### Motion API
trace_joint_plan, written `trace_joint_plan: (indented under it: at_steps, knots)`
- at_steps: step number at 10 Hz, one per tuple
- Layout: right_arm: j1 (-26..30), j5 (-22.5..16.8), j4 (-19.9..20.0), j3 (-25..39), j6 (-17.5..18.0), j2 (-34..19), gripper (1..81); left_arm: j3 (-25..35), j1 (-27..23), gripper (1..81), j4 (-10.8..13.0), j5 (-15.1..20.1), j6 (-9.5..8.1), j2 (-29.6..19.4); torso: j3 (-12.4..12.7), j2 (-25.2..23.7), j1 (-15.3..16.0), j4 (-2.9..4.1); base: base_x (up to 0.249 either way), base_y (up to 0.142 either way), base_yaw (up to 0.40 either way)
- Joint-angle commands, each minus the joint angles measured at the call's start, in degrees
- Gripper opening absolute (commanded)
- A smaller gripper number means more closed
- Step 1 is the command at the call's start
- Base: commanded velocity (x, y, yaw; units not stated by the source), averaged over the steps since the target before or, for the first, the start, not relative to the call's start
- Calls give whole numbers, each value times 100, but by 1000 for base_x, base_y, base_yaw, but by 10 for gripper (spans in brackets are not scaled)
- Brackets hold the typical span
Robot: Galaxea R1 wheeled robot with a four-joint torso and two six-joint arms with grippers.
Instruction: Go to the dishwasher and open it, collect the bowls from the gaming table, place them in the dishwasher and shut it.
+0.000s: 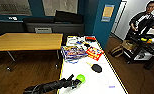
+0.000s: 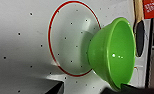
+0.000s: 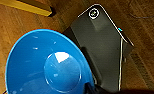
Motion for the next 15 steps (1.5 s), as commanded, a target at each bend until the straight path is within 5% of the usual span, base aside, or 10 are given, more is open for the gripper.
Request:
trace_joint_plan:
  at_steps: [1,3,4,8,10,15]
  knots:
    - [194,-311,-105,71,-9,-230,10,-16,-662,811,59,233,21,122,0,0,0,0,0,0,0]
    - [186,-311,-105,62,-9,-230,10,-51,-618,811,165,242,12,167,0,0,0,0,0,0,0]
    - [195,-311,-105,62,-9,-230,10,-51,-566,10,348,434,12,219,0,0,0,0,0,0,0]
    - [204,-372,-105,-17,-9,-168,10,-280,-294,10,798,576,20,273,2,0,0,0,0,0,0]
    - [204,-382,-105,-17,-9,-168,10,-43,-284,10,833,523,82,202,2,0,-2,0,0,0,0]
    - [230,-390,-105,0,-9,-168,10,2544,-618,10,1693,506,153,-780,2,0,0,0,0,0,0]
